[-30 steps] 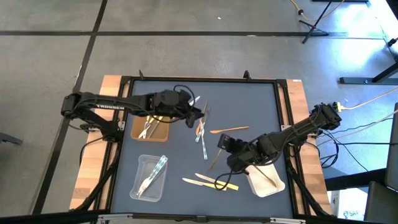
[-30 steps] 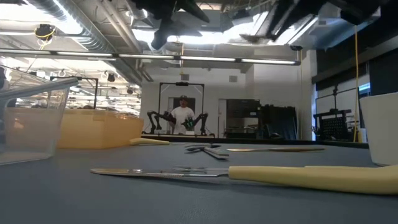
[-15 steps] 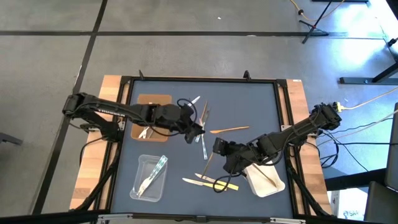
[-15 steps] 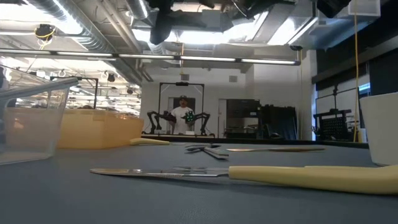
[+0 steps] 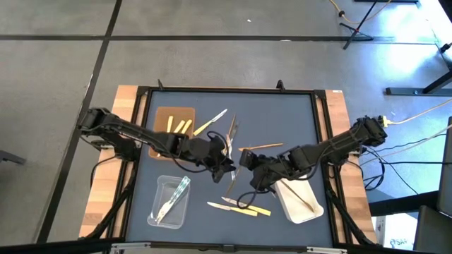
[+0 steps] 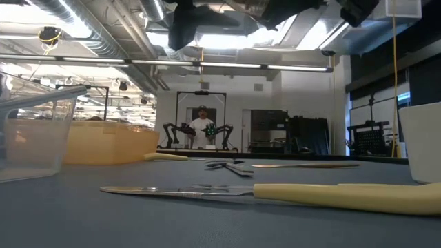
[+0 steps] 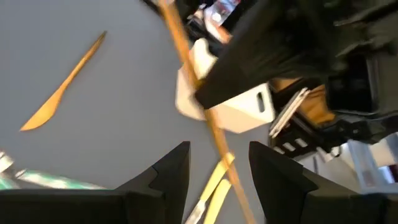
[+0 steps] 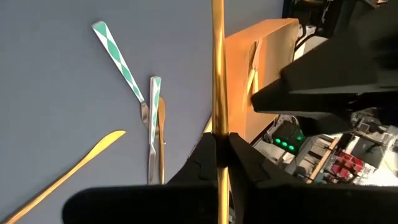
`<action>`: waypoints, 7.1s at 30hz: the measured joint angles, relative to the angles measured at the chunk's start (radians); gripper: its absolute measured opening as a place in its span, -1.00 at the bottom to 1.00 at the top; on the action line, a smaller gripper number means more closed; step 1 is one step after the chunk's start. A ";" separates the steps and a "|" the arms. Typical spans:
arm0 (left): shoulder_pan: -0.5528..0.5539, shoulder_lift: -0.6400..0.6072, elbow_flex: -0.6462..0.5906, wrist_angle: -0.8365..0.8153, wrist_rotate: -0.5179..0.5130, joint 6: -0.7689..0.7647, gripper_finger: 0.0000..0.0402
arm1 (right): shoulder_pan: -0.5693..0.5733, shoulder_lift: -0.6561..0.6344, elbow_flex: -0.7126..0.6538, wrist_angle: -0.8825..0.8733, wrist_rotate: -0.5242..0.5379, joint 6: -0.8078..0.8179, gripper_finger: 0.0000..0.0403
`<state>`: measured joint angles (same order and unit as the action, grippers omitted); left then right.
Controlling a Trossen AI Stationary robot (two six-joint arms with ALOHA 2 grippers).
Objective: Sort silverware by color (type)
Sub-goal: Put the gold knife into the white bin
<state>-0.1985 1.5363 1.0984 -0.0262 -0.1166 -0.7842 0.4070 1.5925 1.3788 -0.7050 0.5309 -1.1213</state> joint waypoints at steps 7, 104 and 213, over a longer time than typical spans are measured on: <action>-0.018 0.011 0.000 -0.001 -0.019 -0.001 -0.21 | -0.004 0.000 0.000 0.002 0.000 -0.001 -0.99; 0.037 0.125 0.001 0.091 -0.170 0.029 -0.91 | -0.029 -0.404 -0.025 -0.258 0.064 1.003 -0.34; 0.006 0.126 0.000 0.393 -0.281 0.476 -0.27 | -0.152 -0.517 -0.168 -0.175 -0.529 1.766 -0.99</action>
<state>-0.1921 1.6623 1.0986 0.3664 -0.3981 -0.3084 0.2546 1.0756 1.2106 -0.8799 0.0015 0.6450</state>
